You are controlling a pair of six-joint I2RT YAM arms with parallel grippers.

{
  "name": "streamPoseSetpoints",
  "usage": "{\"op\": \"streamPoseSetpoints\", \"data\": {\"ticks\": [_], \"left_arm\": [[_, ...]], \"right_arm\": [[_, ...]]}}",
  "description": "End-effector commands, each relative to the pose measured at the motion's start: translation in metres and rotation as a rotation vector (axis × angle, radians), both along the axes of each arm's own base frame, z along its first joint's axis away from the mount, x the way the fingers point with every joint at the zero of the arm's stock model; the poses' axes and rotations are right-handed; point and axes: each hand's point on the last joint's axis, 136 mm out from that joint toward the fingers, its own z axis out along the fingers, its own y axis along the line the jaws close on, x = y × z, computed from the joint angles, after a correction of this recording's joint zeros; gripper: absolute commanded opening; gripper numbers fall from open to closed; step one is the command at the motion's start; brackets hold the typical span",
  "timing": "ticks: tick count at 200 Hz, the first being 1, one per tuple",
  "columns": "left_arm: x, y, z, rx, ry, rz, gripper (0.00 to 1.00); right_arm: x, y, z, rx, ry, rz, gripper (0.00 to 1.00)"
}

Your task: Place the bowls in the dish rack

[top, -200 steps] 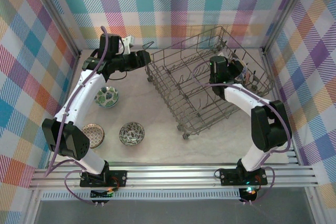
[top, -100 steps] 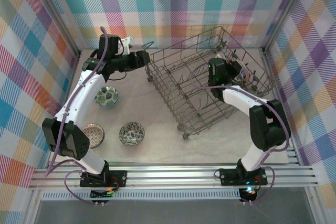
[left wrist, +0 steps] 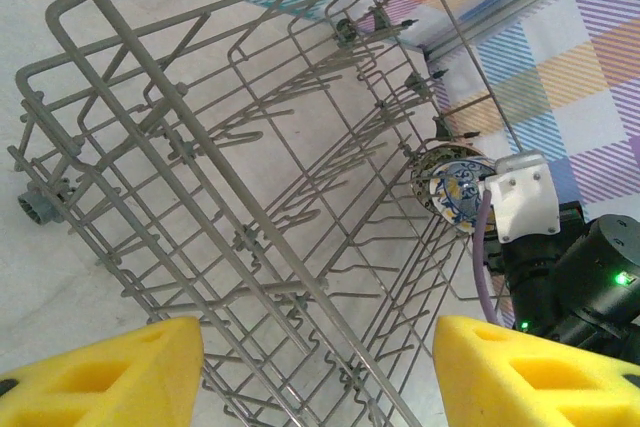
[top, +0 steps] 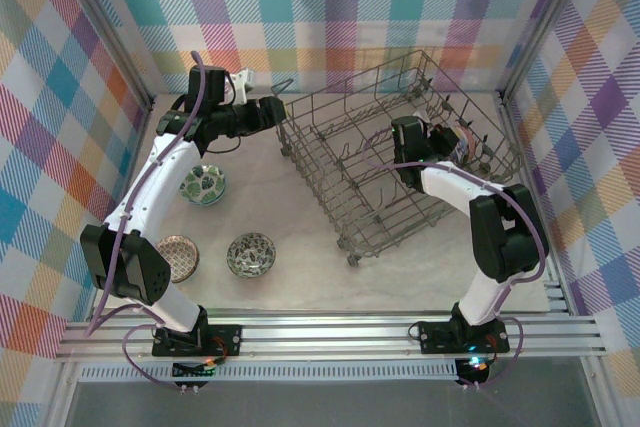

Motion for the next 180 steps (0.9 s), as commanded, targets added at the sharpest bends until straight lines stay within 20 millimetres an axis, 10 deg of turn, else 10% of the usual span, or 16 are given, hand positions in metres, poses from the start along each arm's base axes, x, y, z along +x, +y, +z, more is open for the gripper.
{"op": "streamPoseSetpoints", "data": {"ticks": [1, 180], "left_arm": [[0.005, 0.003, 0.004, -0.013, -0.032, -0.013, 0.62], [0.007, 0.008, 0.001, -0.02, -0.02, -0.009, 0.62]], "right_arm": [[-0.003, 0.0, -0.001, 0.007, 0.015, -0.03, 0.09], [0.011, -0.003, -0.033, 0.021, 0.097, -0.065, 0.31]]}}
